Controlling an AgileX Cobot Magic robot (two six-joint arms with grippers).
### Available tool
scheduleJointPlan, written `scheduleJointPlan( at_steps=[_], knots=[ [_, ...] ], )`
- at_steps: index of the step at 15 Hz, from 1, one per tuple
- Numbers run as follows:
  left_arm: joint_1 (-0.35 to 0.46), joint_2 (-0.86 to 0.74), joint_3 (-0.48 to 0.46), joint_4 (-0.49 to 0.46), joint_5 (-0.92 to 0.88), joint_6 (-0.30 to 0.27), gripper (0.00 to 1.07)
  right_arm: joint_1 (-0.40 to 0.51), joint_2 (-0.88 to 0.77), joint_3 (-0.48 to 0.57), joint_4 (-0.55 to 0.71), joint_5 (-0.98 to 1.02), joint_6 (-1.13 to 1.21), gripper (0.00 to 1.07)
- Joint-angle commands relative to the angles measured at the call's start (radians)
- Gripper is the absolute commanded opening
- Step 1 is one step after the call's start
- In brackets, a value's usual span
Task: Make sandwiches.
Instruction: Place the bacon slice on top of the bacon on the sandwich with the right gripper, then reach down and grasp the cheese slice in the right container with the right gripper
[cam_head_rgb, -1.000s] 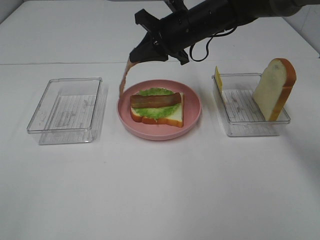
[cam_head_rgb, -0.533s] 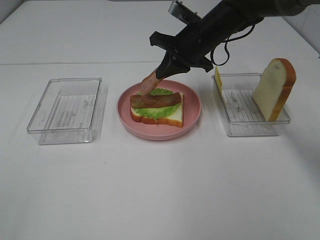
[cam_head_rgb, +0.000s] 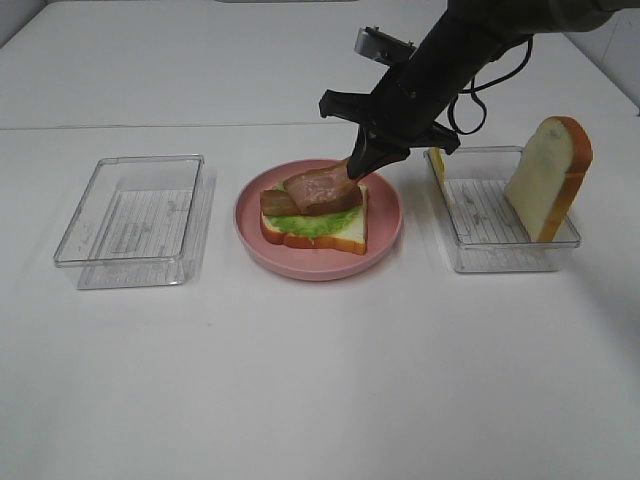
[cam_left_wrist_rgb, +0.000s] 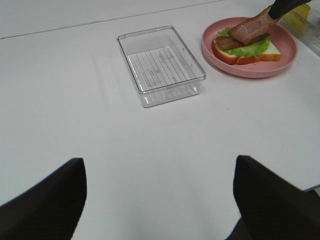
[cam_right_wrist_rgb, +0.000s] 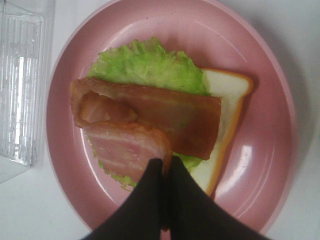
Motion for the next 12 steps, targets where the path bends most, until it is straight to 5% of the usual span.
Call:
scheduleJointPlan(
  at_steps=[1, 5, 12],
  knots=[
    [-0.003, -0.02, 0.002, -0.002, -0.01, -0.007, 0.76, -0.004, -0.004, -0.004, -0.017, 0.006, 0.021, 0.11],
    [-0.003, -0.02, 0.002, -0.002, -0.01, -0.007, 0.76, -0.002, -0.004, -0.004, -0.014, 0.003, 0.019, 0.6],
    [-0.003, -0.02, 0.002, -0.002, -0.01, -0.007, 0.76, -0.002, -0.03, -0.004, -0.019, 0.007, -0.007, 0.64]
  ],
)
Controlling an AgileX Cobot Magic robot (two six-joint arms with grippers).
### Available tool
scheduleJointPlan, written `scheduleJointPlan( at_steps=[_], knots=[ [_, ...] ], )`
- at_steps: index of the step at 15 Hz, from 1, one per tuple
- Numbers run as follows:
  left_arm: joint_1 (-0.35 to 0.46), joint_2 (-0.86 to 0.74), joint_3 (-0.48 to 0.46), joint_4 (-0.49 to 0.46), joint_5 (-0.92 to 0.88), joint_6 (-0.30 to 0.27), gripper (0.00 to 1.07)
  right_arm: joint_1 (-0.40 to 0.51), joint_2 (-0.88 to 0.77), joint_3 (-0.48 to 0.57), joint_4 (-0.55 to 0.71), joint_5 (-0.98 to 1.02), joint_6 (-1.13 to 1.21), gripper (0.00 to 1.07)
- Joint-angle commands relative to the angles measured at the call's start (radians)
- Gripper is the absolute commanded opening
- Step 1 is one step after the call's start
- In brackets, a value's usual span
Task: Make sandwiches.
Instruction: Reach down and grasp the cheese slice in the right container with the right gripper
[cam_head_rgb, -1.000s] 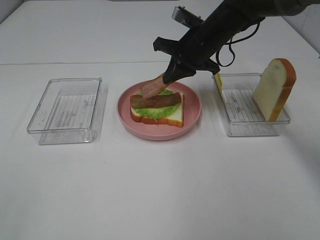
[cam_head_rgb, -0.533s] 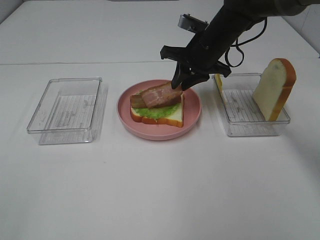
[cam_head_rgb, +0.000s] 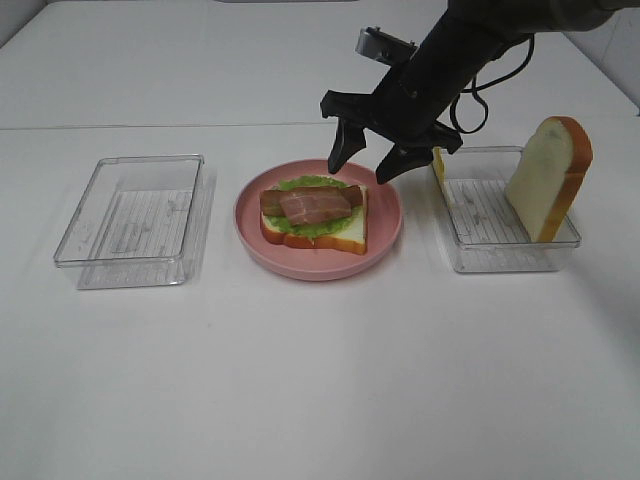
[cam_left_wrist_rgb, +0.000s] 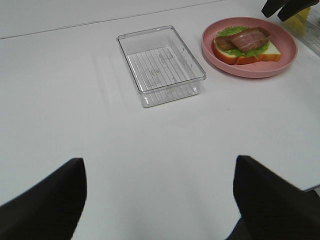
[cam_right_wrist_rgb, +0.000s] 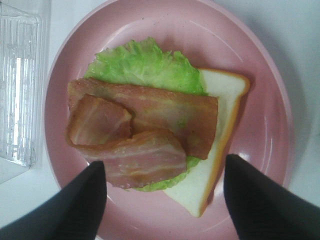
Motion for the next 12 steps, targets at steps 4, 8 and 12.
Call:
scheduleJointPlan(
  at_steps=[4, 8, 12],
  knots=[
    [-0.003, -0.02, 0.002, -0.002, -0.01, -0.007, 0.76, -0.002, -0.113, -0.028, -0.204, -0.015, 0.02, 0.64],
    [-0.003, -0.02, 0.002, -0.002, -0.01, -0.007, 0.76, -0.003, -0.118, -0.073, -0.502, 0.023, 0.166, 0.64],
    [-0.003, -0.02, 0.002, -0.002, -0.01, -0.007, 0.76, -0.016, -0.086, -0.073, -0.594, 0.025, 0.175, 0.64]
  ],
)
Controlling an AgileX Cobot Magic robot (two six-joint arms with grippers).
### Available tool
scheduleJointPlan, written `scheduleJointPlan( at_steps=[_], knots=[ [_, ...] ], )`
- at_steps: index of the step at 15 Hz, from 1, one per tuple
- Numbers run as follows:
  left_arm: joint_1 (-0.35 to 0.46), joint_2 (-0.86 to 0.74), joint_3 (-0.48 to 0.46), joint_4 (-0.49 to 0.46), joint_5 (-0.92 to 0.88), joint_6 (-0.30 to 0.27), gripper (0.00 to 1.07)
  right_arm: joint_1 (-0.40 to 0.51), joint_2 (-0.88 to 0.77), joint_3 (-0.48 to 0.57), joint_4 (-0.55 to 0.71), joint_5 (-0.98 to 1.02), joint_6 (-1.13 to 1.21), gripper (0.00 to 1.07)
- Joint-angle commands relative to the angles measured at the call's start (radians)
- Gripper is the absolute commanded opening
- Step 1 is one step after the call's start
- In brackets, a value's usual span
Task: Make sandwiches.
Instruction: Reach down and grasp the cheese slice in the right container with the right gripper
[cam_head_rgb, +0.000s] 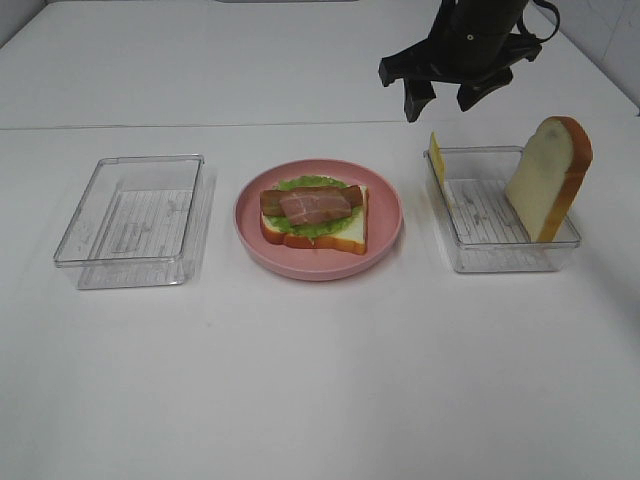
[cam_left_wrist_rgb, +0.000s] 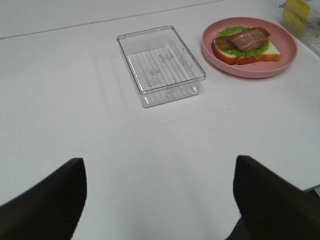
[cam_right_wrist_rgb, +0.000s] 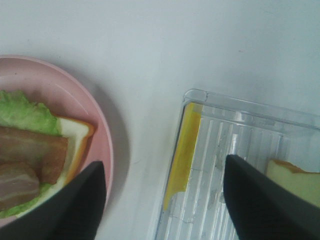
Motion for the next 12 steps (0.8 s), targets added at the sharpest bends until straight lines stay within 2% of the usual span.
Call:
scheduleJointPlan(
  at_steps=[1, 4, 9, 12],
  knots=[
    [-0.003, -0.02, 0.002, -0.002, -0.01, -0.007, 0.76, -0.026, 0.032, -0.006, -0.024, -0.005, 0.009, 0.64],
    [-0.003, -0.02, 0.002, -0.002, -0.01, -0.007, 0.76, -0.074, 0.102, -0.054, 0.085, -0.014, -0.036, 0.64],
    [-0.002, -0.02, 0.002, -0.002, -0.01, -0.008, 0.76, -0.075, 0.172, -0.112, 0.063, 0.004, -0.037, 0.6],
    [-0.002, -0.02, 0.002, -0.002, -0.01, -0.008, 0.76, -0.075, 0.193, -0.112, 0.059, 0.023, -0.036, 0.51]
  ],
)
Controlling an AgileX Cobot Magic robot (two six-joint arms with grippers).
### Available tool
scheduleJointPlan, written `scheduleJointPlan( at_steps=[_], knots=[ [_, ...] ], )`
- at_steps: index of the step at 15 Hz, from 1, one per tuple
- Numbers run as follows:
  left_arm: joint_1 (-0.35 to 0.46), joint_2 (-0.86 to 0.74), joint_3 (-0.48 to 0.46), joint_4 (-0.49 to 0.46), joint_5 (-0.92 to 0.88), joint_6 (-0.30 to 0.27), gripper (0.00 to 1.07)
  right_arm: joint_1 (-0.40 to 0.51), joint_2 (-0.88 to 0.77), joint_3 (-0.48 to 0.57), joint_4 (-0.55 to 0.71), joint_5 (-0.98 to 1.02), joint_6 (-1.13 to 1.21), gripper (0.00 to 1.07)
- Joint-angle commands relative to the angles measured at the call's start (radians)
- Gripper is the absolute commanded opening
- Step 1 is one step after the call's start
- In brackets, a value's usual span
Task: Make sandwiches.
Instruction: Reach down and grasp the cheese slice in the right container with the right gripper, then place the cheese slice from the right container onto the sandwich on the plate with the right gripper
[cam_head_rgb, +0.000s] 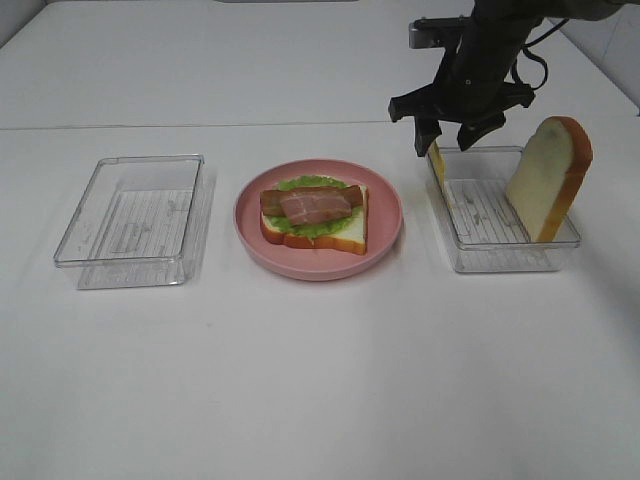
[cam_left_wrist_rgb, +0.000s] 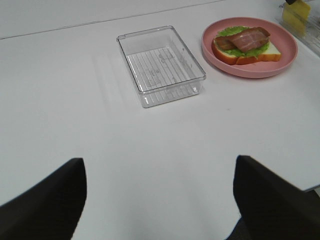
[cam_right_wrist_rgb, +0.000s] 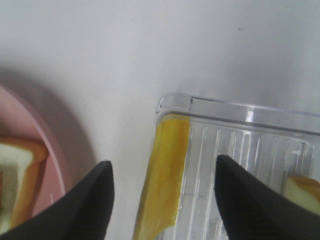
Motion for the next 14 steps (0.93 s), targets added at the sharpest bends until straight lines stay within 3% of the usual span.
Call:
scheduleJointPlan(
  at_steps=[1, 2, 3, 6, 11, 14],
  knots=[
    [-0.002, -0.02, 0.002, -0.002, -0.009, -0.008, 0.76, -0.002, 0.013, -0.007, -0.01, 0.021, -0.01, 0.5],
    [-0.002, -0.02, 0.002, -0.002, -0.009, -0.008, 0.76, -0.002, 0.016, -0.007, -0.01, 0.024, -0.01, 0.47],
    [-0.002, -0.02, 0.002, -0.002, -0.009, -0.008, 0.76, -0.002, 0.016, -0.007, -0.013, 0.024, -0.003, 0.28],
    [-0.002, -0.02, 0.002, -0.002, -0.009, -0.008, 0.76, -0.002, 0.016, -0.007, -0.027, 0.035, -0.003, 0.03],
    [-0.002, -0.02, 0.002, -0.002, -0.009, -0.008, 0.76, -0.001, -0.002, -0.007, -0.035, 0.062, -0.003, 0.0],
    [-0.002, -0.02, 0.002, -0.002, -0.009, -0.007, 0.76, -0.001, -0.114, -0.007, 0.024, 0.067, -0.016, 0.0]
  ],
)
